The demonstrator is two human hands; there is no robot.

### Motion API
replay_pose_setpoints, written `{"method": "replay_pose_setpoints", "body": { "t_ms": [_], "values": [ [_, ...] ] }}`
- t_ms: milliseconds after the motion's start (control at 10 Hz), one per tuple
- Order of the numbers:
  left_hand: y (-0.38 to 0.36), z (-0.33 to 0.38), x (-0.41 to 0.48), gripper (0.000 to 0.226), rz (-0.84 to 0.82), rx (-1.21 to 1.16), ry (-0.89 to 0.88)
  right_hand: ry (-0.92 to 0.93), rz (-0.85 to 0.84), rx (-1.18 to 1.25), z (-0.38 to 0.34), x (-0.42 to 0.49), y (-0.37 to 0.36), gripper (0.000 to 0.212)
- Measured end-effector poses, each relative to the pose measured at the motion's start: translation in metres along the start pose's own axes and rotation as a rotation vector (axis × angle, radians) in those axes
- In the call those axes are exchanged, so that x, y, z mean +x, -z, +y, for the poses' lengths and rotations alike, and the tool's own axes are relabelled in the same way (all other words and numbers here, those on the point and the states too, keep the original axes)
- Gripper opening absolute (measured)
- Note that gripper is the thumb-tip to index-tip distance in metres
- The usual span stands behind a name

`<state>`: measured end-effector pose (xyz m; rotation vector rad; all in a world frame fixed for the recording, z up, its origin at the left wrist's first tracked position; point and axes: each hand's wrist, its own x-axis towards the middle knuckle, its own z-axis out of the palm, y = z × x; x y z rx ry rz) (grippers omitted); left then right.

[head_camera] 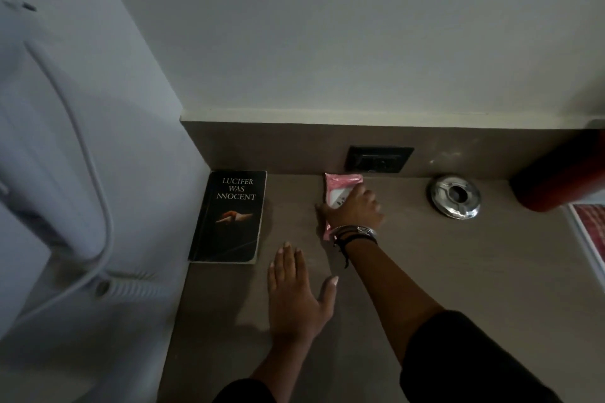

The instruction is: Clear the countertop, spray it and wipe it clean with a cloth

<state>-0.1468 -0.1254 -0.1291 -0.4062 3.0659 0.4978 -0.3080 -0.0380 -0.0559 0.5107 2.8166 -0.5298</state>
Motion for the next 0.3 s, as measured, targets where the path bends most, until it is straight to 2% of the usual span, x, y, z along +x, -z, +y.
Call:
{"method": "replay_pose_setpoints", "body": {
  "t_ms": [200,300],
  "values": [
    [-0.001,0.000,0.003,0.090,-0.001,-0.079,0.037,0.090,0.042,-0.079,0.011,-0.020,0.016,0.126],
    [0.009,-0.005,-0.003,0.091,-0.079,-0.114,-0.018,0.141,0.129,-0.022,0.020,-0.034,0.044,0.101]
  ]
}}
